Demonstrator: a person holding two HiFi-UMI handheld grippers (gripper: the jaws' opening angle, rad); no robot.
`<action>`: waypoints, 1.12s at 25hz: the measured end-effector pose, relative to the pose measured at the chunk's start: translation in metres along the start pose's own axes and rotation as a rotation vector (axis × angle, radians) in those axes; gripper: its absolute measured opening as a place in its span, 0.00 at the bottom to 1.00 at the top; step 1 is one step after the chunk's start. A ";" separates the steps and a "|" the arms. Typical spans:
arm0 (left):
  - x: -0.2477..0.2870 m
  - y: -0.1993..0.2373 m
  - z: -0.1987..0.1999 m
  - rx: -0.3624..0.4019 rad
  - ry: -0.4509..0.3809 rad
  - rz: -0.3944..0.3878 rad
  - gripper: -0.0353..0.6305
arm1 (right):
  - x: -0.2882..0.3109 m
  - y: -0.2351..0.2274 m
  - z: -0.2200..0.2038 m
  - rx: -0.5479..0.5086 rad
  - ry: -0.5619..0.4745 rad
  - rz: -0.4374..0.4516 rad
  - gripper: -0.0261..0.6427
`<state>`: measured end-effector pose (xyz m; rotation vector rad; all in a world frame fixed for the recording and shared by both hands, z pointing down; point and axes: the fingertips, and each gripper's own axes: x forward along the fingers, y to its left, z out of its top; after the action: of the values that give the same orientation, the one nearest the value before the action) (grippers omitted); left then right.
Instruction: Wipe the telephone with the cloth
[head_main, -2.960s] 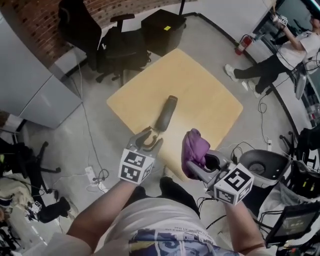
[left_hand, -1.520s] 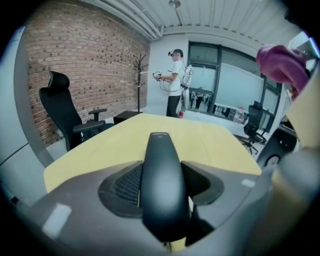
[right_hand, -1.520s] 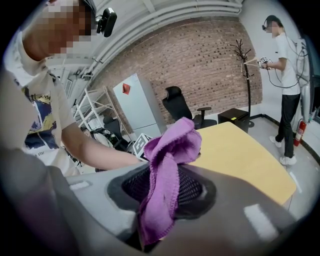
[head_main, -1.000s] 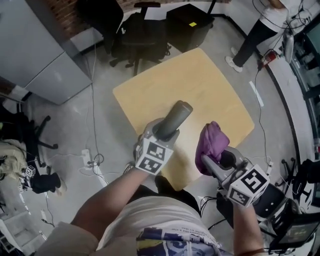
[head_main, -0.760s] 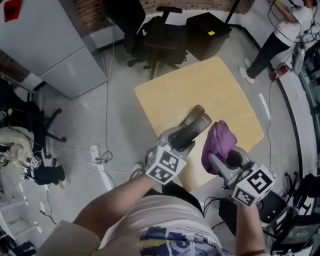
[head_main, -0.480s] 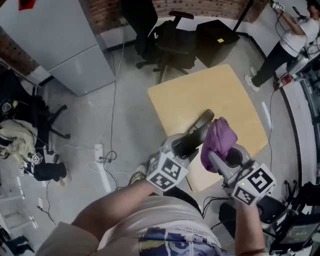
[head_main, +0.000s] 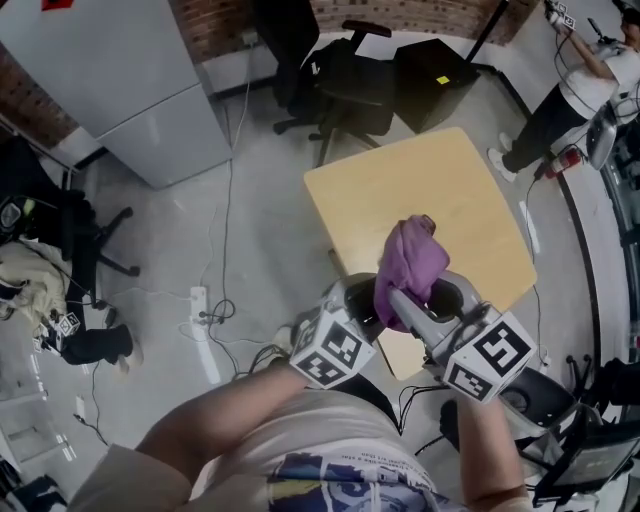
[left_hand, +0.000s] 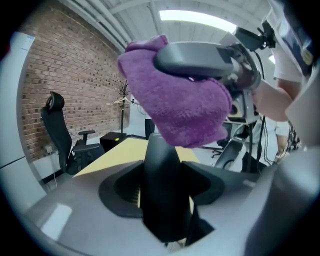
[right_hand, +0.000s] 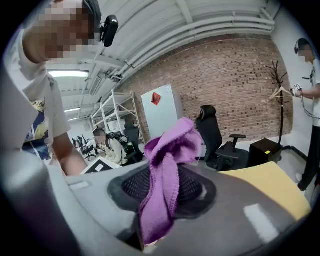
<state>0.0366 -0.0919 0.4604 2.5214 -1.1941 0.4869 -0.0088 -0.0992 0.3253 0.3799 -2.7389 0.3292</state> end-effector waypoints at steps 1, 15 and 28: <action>-0.001 -0.002 0.000 0.004 -0.001 -0.010 0.43 | 0.004 0.003 0.000 -0.002 -0.002 0.004 0.22; -0.032 -0.005 0.007 0.038 -0.051 -0.111 0.43 | 0.034 -0.001 -0.012 -0.024 0.033 -0.088 0.21; -0.036 -0.007 0.017 0.086 -0.053 -0.193 0.43 | -0.026 -0.081 0.000 0.007 -0.008 -0.347 0.21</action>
<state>0.0234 -0.0700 0.4288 2.7035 -0.9528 0.4336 0.0392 -0.1694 0.3294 0.8435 -2.6148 0.2435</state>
